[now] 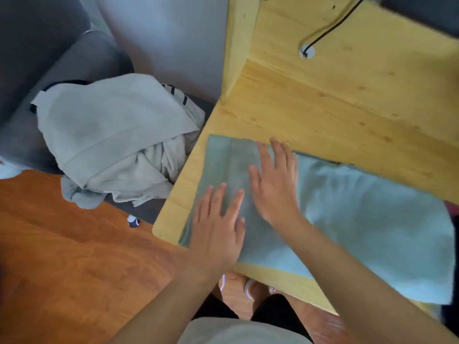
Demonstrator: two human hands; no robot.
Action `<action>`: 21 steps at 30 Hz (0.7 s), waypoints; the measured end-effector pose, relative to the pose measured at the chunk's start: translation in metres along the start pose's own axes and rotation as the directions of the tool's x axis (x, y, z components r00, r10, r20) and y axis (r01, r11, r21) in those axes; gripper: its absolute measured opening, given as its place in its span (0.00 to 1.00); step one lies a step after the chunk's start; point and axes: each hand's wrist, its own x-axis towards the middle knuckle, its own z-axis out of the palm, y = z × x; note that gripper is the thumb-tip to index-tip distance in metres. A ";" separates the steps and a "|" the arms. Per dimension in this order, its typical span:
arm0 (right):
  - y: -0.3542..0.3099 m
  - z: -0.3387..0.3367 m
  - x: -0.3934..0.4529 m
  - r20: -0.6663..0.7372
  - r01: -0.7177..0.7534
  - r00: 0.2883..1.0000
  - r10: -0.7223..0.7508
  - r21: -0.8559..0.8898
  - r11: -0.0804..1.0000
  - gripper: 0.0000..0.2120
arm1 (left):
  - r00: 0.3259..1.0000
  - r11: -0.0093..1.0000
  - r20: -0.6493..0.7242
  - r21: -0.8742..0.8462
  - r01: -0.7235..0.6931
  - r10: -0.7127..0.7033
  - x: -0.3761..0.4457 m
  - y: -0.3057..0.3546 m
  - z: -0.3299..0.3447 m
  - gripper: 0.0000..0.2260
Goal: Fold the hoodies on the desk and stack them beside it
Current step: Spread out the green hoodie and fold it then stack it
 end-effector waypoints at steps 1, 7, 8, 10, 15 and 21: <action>0.017 -0.009 -0.020 -0.020 -0.071 0.997 0.070 -0.009 0.997 0.26 | 0.997 0.998 0.046 0.026 -0.062 0.061 0.008 0.008 0.008 0.26; 0.142 -0.024 -0.087 0.416 -0.214 0.857 0.304 -0.249 0.944 0.36 | 0.968 0.967 0.242 0.225 -0.116 0.060 0.030 -0.011 0.054 0.27; 0.150 -0.025 -0.086 0.467 -0.207 0.836 0.289 -0.219 0.954 0.37 | 0.970 0.966 0.237 0.233 -0.114 0.057 0.034 -0.012 0.054 0.27; 0.144 -0.031 -0.077 0.435 -0.258 0.857 0.276 -0.101 0.961 0.35 | 0.970 0.964 0.236 0.243 -0.110 0.051 0.041 -0.015 0.049 0.27; 0.072 -0.041 -0.095 0.102 -0.330 0.942 0.320 0.459 0.825 0.28 | 0.980 0.968 0.134 0.222 0.118 -0.150 0.033 -0.044 0.023 0.28; 0.073 0.002 -0.109 0.252 -0.536 0.839 0.483 0.542 0.648 0.25 | 0.726 0.715 0.258 -0.153 0.682 -0.637 0.004 -0.038 -0.003 0.34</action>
